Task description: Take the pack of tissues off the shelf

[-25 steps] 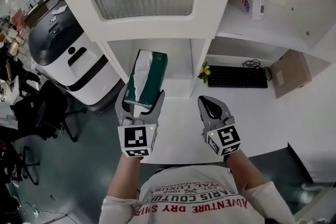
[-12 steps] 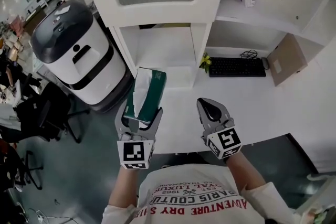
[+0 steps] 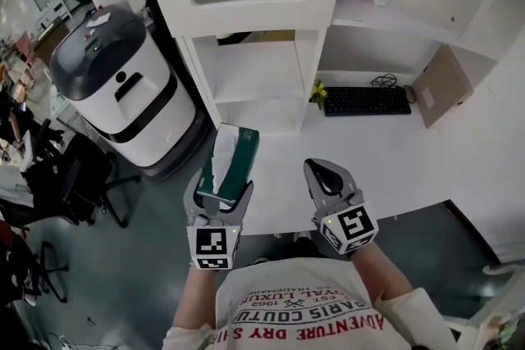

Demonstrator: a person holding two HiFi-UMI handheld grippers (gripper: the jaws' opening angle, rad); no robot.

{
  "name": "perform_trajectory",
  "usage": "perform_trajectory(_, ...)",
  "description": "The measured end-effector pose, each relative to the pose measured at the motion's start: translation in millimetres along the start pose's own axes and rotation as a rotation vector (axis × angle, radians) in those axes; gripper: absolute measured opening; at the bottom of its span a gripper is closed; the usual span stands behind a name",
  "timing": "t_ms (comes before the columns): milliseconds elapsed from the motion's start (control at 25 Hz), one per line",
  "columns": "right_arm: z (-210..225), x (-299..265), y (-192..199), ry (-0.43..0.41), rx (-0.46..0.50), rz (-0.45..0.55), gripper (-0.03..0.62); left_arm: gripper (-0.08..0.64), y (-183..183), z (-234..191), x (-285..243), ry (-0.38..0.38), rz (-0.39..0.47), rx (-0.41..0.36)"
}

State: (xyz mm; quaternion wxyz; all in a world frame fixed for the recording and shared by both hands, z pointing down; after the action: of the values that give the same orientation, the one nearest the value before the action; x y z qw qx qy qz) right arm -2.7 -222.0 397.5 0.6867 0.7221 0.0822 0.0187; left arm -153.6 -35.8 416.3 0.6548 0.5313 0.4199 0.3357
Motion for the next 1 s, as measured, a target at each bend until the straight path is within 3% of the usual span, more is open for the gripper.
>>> perform_trajectory(1000, 25, -11, 5, 0.018, 0.038, -0.014, -0.001, 0.437, -9, 9, -43, 0.044, 0.001, 0.037)
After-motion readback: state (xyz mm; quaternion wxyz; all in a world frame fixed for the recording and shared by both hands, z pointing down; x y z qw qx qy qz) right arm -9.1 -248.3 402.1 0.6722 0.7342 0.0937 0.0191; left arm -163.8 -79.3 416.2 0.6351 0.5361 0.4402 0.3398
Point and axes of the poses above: the fingertips, and each gripper's own axes: x backward along the fingers, z to its right, y out of its underside, the point moved 8 cm from there along x, backward along the fingers, and after that the axes turned 2 degrees about y, right-handed, at the moved point
